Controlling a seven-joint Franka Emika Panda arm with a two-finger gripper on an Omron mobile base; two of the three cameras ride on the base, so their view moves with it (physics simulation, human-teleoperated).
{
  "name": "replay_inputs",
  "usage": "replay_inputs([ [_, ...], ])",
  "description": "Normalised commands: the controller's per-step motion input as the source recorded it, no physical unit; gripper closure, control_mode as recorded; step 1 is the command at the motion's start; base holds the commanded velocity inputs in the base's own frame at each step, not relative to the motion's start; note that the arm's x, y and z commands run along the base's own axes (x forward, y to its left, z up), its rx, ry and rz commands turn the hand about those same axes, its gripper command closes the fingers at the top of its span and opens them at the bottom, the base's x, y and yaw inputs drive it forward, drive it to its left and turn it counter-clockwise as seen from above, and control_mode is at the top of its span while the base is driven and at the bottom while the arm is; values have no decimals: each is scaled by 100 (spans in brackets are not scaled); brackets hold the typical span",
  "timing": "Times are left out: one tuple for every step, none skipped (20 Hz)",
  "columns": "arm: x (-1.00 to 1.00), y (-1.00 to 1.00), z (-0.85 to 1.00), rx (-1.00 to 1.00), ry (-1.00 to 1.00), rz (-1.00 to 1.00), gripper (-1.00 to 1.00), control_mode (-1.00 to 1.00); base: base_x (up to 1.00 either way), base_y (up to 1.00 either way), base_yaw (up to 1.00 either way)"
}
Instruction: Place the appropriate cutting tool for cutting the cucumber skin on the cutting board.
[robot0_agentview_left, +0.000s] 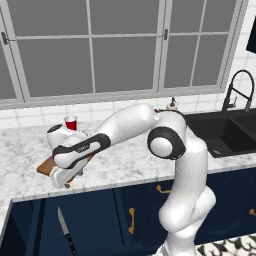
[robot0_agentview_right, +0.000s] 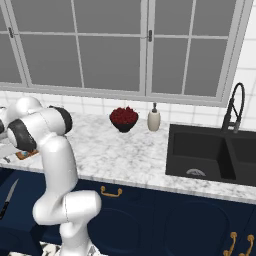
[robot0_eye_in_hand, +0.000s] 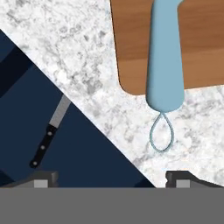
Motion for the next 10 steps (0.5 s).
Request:
replay_inputs([
  [-34,-84,17,3,-6,0,-100,-100,0,0,0],
  [-21,-78,22,1,-4,0,-100,-100,0,0,0],
  [-14,-87,28,1,-4,0,-100,-100,0,0,0],
  [-7,-94,27,3,-4,0,-100,-100,0,0,0],
  [-1,-87,32,2,-2,0,-100,-100,0,0,0],
  [0,-94,26,4,0,0,-100,-100,0,0,0],
  [-1,-100,26,6,0,0,-100,-100,0,0,0],
  [0,-89,24,4,0,0,-100,-100,0,0,0],
  [-4,-94,20,4,0,-1,-100,-100,0,0,0],
  [-11,-100,14,6,-2,0,-100,-100,0,0,0],
])
